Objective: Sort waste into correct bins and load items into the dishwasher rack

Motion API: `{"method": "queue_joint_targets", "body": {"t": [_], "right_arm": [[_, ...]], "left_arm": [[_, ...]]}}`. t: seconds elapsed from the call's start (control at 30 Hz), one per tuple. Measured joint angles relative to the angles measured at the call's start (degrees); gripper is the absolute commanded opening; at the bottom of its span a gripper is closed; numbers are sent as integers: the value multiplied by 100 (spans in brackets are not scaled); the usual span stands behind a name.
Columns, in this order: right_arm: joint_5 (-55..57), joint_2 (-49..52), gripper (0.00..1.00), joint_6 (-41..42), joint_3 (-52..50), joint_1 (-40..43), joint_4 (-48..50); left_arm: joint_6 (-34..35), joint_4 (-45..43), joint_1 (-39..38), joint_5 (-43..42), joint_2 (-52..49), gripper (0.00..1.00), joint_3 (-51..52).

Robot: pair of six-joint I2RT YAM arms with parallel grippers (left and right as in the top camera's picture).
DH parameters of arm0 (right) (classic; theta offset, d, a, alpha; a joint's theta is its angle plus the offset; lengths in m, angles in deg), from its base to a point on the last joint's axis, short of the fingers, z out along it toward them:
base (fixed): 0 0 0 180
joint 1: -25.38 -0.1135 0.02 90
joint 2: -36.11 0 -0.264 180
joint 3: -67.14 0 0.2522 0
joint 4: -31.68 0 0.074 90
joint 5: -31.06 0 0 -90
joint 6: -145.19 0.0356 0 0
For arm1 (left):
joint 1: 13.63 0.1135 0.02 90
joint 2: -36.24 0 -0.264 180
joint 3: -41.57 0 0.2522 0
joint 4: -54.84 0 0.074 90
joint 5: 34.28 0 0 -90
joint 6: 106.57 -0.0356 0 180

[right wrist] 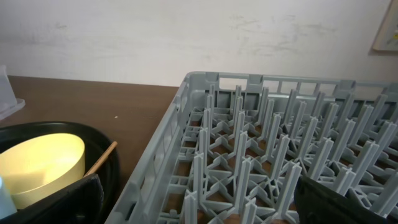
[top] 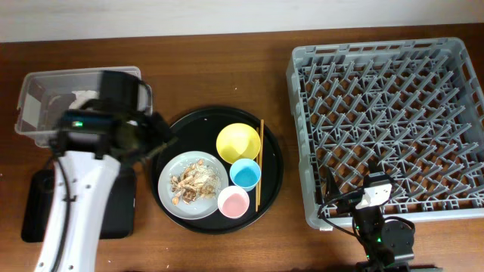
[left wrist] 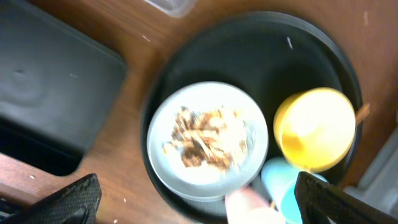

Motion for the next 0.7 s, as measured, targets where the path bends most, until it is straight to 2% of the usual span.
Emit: {"method": "queue_joint_targets", "body": {"t": [0.03,0.07,0.1,0.13,0.17,0.23,0.27,0.37,0.4,0.43,0.47,0.5,0.57,0.6,0.63,0.7], "right_arm": [[0,0,99,0,0,0,0],[0,0,99,2,0,0,0],[2,0,99,2,0,0,0],[0,0,99,0,0,0,0],[0,0,99,2,0,0,0],[0,0,99,0,0,0,0],[0,0,99,2,0,0,0],[0,0,99,-2,0,0,0],[0,0,99,2,0,0,0],[0,0,99,2,0,0,0],[0,0,99,2,0,0,0],[0,0,99,2,0,0,0],[2,0,99,-2,0,0,0],[0,0,99,2,0,0,0],[0,0,99,2,0,0,0],[0,0,99,4,0,0,0]], "left_arm": [[-59,-216,-516,11,9,84,229],[-111,-439,-1086,-35,-17,81,514],[-153,-507,-1300,-52,-35,80,643],[-164,-651,-1419,-50,-35,71,730],[-164,-715,-1639,-55,-35,66,920],[-177,-798,-1637,-48,-33,66,1025],[-186,-890,-1637,-50,-33,63,1141],[-197,-1207,-1637,103,-192,46,1473],[-188,-1263,-1637,168,-260,45,1519],[-208,-1346,-1637,304,-446,61,1552],[-208,-1360,-1637,402,-588,87,1556],[-210,-1364,-1637,468,-769,96,1558],[-221,-1436,-1637,549,-1034,96,1563],[-229,-1484,-1637,575,-1088,90,1563],[-227,-1504,-1637,579,-1093,75,1563],[-225,-1790,-1637,612,-1093,70,1587]]}}
